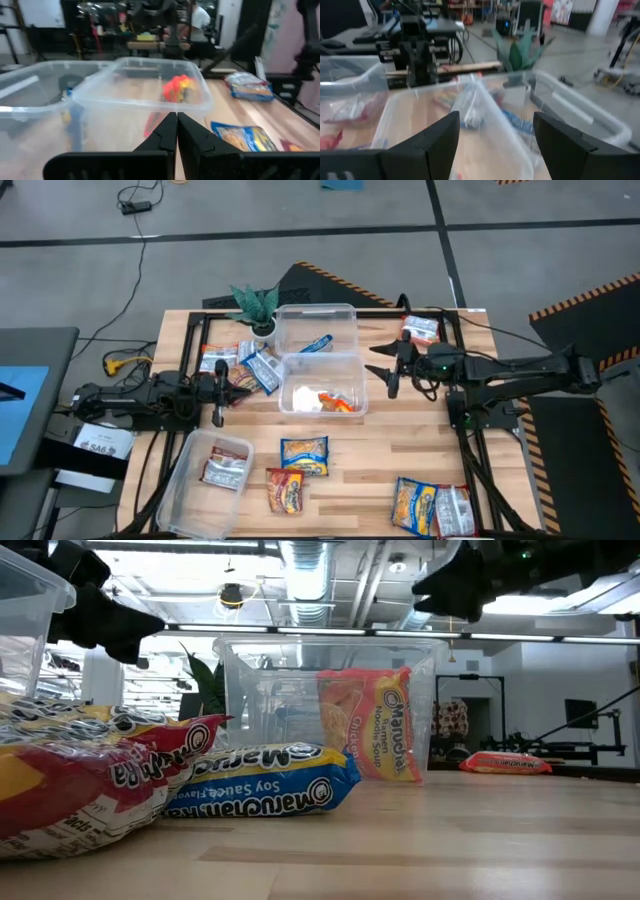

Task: Sort Maruchan noodles
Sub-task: Put the blue noodle pack into the top transparent bin

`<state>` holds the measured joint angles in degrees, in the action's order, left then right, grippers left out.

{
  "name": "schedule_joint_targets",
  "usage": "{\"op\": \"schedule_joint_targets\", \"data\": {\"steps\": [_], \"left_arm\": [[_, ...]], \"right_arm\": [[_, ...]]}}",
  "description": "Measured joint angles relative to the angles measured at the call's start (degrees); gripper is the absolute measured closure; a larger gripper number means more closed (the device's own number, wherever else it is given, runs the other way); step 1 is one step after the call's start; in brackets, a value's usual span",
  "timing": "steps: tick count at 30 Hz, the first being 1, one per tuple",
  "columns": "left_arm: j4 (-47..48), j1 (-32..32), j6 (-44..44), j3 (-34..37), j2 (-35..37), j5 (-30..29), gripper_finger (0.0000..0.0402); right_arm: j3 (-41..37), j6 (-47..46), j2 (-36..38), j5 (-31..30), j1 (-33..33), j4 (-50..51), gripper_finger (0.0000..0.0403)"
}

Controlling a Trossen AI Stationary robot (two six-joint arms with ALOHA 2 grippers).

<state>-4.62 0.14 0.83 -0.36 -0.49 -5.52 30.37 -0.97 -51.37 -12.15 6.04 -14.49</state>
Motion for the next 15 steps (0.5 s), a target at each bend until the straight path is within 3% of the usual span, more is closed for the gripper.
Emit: {"op": "schedule_joint_targets", "data": {"steps": [4, 7, 15], "left_arm": [[-5.57, 0.03, 3.71, 0.00, -0.10, -11.20, 0.0395], [-2.14, 0.25, 5.36, -1.31, -2.05, -14.48, 0.0370], [9.29, 5.10, 15.12, -12.38, -21.27, -19.90, 0.0252]], "right_arm": [[0.00, 1.42, 0.00, 0.01, 0.55, -2.06, 0.0127], [0.00, 1.38, -0.02, 0.01, 1.14, -2.06, 0.0127], [0.11, -0.17, -1.51, 0.01, 1.33, -4.59, 0.0127]]}}
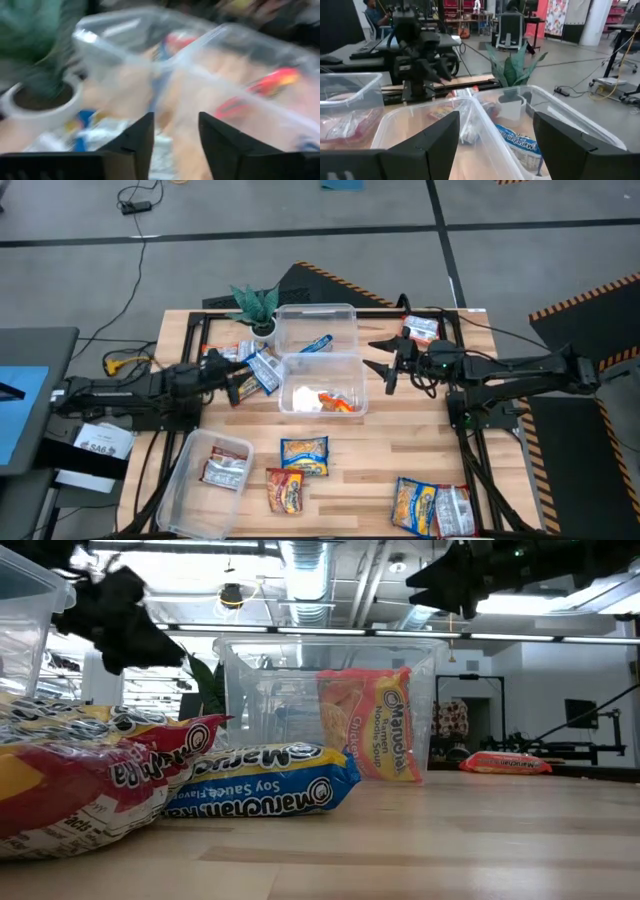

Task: Sort Maruchan noodles
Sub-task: Put the blue noodle pack into the top transparent bin

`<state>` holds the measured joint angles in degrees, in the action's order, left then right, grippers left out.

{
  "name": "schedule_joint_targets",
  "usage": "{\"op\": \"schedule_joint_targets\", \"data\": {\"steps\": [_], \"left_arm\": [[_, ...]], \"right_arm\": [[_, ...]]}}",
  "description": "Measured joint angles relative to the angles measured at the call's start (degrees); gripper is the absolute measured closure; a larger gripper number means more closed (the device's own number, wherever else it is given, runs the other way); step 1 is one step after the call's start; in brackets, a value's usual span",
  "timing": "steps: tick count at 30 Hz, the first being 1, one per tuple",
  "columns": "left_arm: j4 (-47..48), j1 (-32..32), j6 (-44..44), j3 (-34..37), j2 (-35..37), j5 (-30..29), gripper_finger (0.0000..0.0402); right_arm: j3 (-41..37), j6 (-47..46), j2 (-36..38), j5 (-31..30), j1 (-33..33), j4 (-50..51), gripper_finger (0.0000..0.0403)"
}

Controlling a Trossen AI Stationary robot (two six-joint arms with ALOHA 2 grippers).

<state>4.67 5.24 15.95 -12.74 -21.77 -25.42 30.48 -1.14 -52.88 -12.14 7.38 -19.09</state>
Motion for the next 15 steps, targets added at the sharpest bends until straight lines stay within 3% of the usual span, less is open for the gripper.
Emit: {"op": "schedule_joint_targets", "data": {"steps": [6, 15], "left_arm": [[5.27, 7.60, 4.18, -9.22, -18.19, -0.16, 0.0207], [5.78, 15.09, 10.99, -16.12, -36.94, 1.12, 0.0203]], "right_arm": [[-0.02, -2.85, -2.54, 0.02, 0.14, 0.21, 0.0127], [-0.02, -8.65, -7.98, 0.02, 0.13, -0.51, 0.0127]]}}
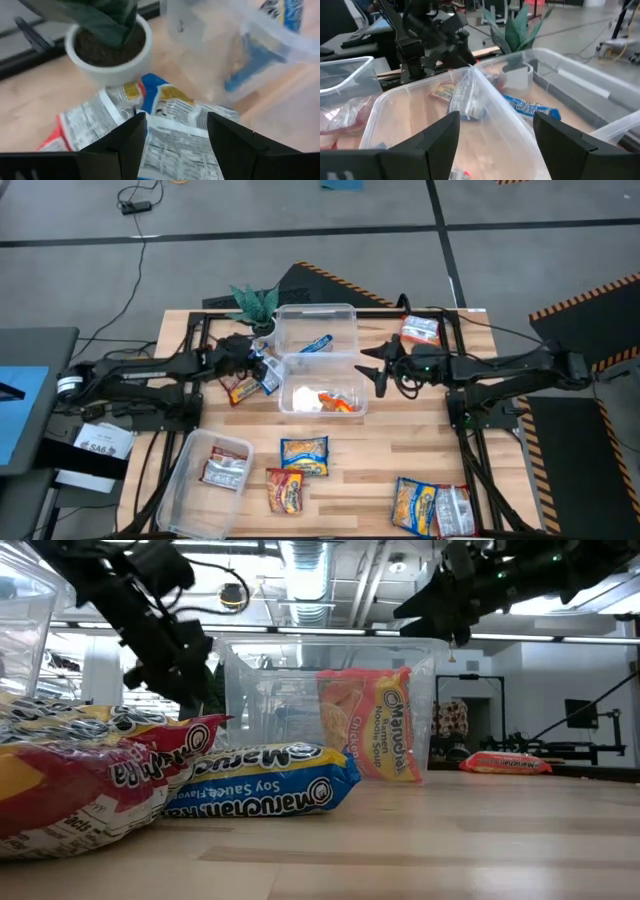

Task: Sort Maruchan noodles
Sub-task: Put the blue noodle pack into the top transparent bin

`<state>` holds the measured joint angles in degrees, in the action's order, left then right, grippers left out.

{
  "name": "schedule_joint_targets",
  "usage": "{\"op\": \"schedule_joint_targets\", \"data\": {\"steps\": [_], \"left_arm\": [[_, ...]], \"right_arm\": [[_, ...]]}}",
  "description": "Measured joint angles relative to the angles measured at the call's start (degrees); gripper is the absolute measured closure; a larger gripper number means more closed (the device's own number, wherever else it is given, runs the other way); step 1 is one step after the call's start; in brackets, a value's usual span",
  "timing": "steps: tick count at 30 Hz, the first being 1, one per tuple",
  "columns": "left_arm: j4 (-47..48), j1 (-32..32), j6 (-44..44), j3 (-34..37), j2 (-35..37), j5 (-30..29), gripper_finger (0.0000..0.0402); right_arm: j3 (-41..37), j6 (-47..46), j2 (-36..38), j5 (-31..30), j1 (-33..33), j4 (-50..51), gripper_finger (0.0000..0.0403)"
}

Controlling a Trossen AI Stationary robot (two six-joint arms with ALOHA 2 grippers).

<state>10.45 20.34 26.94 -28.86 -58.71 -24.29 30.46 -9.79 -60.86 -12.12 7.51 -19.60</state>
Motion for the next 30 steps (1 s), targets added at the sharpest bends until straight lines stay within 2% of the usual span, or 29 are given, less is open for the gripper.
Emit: {"op": "schedule_joint_targets", "data": {"steps": [3, 10, 18, 20, 22, 26, 30], "left_arm": [[0.01, 0.74, 1.38, -0.31, -3.38, 2.11, 0.0203], [-0.36, 1.09, 2.88, -0.37, -9.23, 1.09, 0.0203], [-2.38, 1.08, 2.95, -0.55, -14.56, 2.64, 0.0207], [-2.29, 1.07, 2.94, -0.55, -15.31, 2.77, 0.0225], [-1.95, 1.07, 2.62, -0.55, -15.50, 3.24, 0.0259], [-1.23, 1.03, -0.21, -0.55, -15.40, 2.99, 0.0370], [-0.32, 0.67, -2.74, -0.49, -13.93, 1.69, 0.0397]], "right_arm": [[0.00, -2.02, -1.45, 0.00, 0.00, -0.30, 0.0127], [-0.02, -4.34, -3.36, 0.00, -0.90, -2.62, 0.0127], [-0.02, -4.34, -2.86, 0.00, -2.70, -5.86, 0.0127], [-0.02, -4.34, -2.88, 0.00, -3.11, -6.00, 0.0127], [-0.02, -4.32, -2.88, 0.00, -3.67, -6.27, 0.0127], [-0.02, -4.32, -2.88, -0.82, -4.80, -6.48, 0.0127], [-0.02, -4.32, -2.88, -1.31, -5.66, -6.73, 0.0127]]}}
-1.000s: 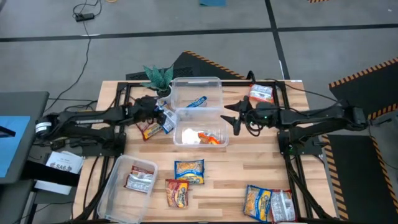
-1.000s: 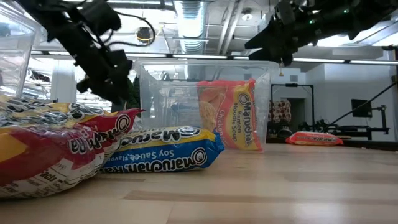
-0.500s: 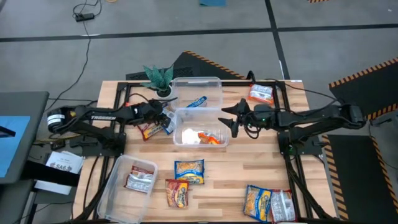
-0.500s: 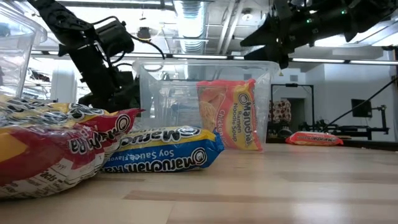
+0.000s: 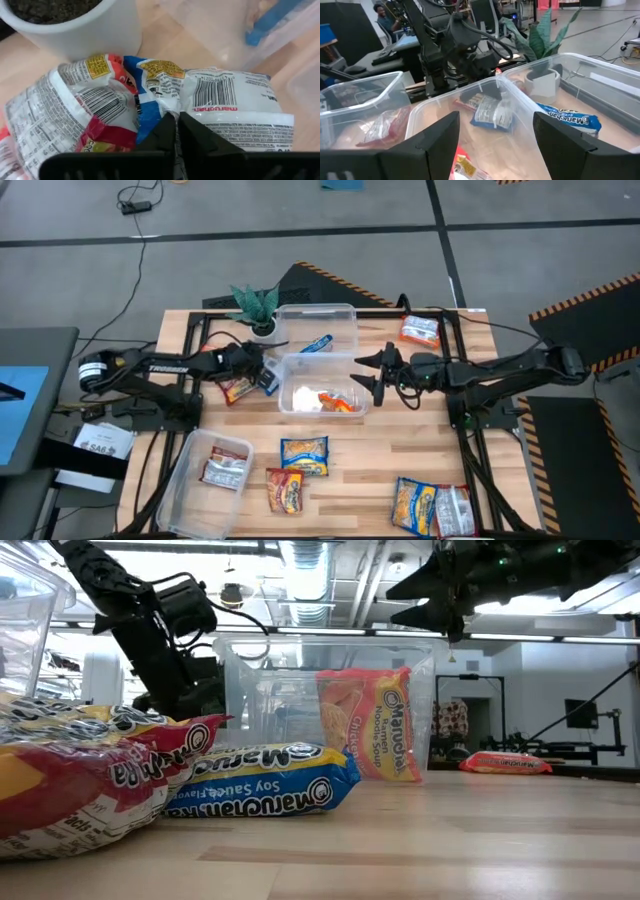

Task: Sort Maruchan noodles
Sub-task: Put the blue noodle pack into the top transparent bin

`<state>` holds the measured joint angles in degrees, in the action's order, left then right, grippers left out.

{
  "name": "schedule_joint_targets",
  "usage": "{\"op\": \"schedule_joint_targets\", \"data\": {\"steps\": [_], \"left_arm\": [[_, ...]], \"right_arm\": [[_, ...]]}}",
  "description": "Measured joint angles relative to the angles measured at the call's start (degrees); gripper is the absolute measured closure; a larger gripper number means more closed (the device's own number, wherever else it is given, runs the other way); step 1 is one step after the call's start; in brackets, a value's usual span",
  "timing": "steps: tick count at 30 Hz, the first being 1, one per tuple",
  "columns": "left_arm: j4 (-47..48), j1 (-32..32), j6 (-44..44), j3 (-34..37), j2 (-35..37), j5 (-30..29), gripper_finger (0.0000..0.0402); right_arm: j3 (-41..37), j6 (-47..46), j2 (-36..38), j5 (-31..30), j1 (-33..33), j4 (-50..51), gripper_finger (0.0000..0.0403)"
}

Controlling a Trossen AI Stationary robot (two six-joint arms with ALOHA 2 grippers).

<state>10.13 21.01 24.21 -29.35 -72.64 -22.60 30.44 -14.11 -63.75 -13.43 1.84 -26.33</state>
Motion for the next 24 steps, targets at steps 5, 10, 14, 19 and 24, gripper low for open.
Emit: {"op": "schedule_joint_targets", "data": {"steps": [5, 10, 14, 19, 24], "left_arm": [[5.90, -0.99, -1.14, -0.92, 7.45, -1.69, 0.0401], [8.12, -4.13, -1.04, -1.41, 16.59, -5.30, 0.0401], [7.58, -6.21, -1.20, -1.50, 23.11, -7.51, 0.0401], [7.45, -7.56, -3.87, -2.54, 29.29, -10.22, 0.0401], [6.89, -9.01, -7.66, -7.38, 30.17, -15.43, 0.0401]], "right_arm": [[0.00, 0.02, 0.00, -0.16, -0.78, 0.03, 0.0127], [0.00, 0.23, 0.00, -0.20, -0.40, 0.03, 0.0127], [0.00, 0.42, 0.00, -0.22, -0.15, -0.02, 0.0127], [0.00, 0.45, 0.00, -0.21, -0.15, -0.14, 0.0127], [0.00, 0.75, 0.00, -0.21, -0.15, -0.99, 0.0127]]}}
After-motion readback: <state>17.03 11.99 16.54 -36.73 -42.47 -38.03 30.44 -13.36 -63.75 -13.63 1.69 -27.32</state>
